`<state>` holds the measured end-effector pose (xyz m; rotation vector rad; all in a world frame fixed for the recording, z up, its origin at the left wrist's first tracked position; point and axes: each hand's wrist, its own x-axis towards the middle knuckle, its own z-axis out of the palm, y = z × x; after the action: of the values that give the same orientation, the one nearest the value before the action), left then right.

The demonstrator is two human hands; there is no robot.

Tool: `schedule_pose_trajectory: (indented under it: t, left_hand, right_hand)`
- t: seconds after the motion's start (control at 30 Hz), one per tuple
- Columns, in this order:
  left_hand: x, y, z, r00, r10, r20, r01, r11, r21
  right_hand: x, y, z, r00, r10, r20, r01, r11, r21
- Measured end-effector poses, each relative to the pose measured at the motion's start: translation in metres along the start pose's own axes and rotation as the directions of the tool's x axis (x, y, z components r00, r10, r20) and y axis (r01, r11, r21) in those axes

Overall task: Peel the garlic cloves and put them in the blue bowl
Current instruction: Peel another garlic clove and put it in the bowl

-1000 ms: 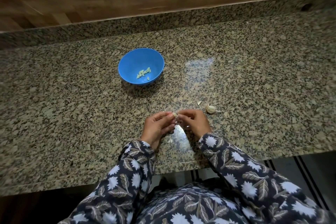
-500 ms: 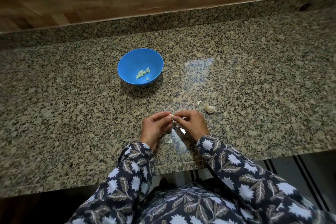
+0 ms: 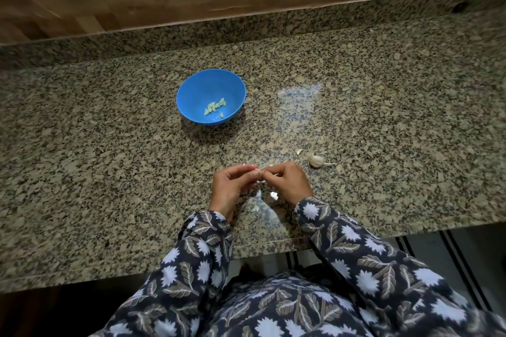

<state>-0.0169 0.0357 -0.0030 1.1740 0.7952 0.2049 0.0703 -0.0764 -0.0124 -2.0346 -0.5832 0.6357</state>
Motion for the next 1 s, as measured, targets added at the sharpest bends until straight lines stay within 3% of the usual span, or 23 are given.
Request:
schedule_pose_trajectory:
  t: [0.43,0.73,1.0]
  left_hand:
    - [0.0001,-0.0004,-0.0003,1.000,0.007,0.025,-0.007,1.000,-0.012]
    - [0.0042,0.0003,-0.0039,1.000,-0.003,0.015,0.006,0.990,-0.142]
    - [0.0066,0.0054,-0.0038,1.000,0.023,0.001,-0.022,0.999,-0.040]
  right_hand:
    - [0.0034,0.0051,0.0032,0.999,0.029,-0.015,-0.028,0.999,0.040]
    - [-0.0025,0.0006,0.0029,0.998,0.058,0.032,-0.065,0.953,0.296]
    - [-0.0036,-0.0032,0.0040,0.996,-0.083,-0.018,0.083,0.997,-0.009]
